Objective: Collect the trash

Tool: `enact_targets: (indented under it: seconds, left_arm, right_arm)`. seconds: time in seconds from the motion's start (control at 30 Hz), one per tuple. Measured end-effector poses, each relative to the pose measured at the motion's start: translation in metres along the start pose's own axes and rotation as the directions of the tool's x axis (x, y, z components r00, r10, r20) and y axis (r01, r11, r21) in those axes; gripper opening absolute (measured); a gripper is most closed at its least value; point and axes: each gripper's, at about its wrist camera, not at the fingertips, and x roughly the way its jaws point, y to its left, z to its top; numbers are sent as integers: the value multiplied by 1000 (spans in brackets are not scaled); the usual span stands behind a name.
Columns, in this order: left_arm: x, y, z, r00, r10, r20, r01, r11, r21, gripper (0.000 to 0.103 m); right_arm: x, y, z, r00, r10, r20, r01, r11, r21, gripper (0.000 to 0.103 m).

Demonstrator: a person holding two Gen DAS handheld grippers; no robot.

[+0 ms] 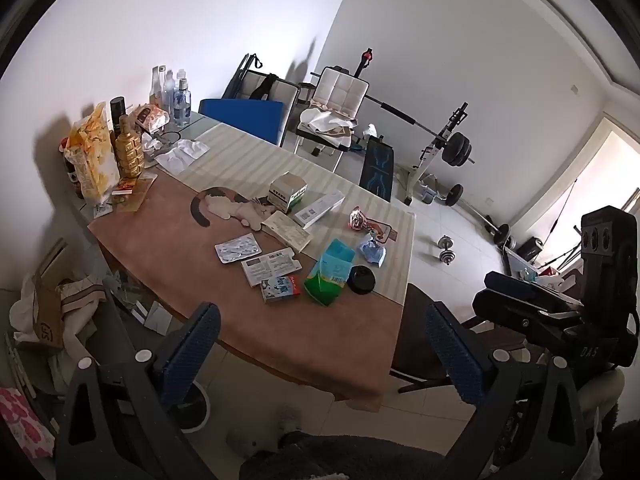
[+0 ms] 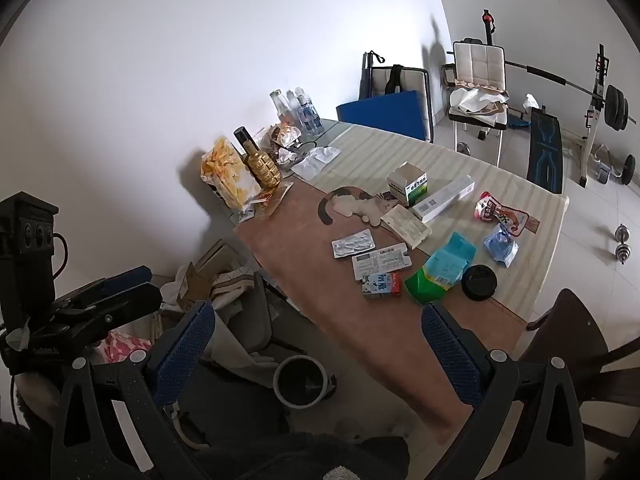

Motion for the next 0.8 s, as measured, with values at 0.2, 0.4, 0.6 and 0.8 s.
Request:
enact_targets:
  seconds: [0.2,0.4,0.6,0.8]
  left_arm:
    - [0,0,1,1000,-9,4,9,1000,0,103]
    - [-2,-1,5,1000,-12,7,12,1000,2,103]
    - [-2,-2,9,1000,-16,9,16,1000,2,103]
    - [-3,-6,12,1000,-18,9,18,1000,7,103]
  right_arm:
    - [-1,0,2,1000,1,-3,-1,1000,2,103]
    - [-2,0,4,1000,4,-5,-4,1000,2,103]
    - [-3,0,3,1000,6,-7,-6,1000,4,103]
    - [2,2,-3,1000,7,-11,-7,1000,4,103]
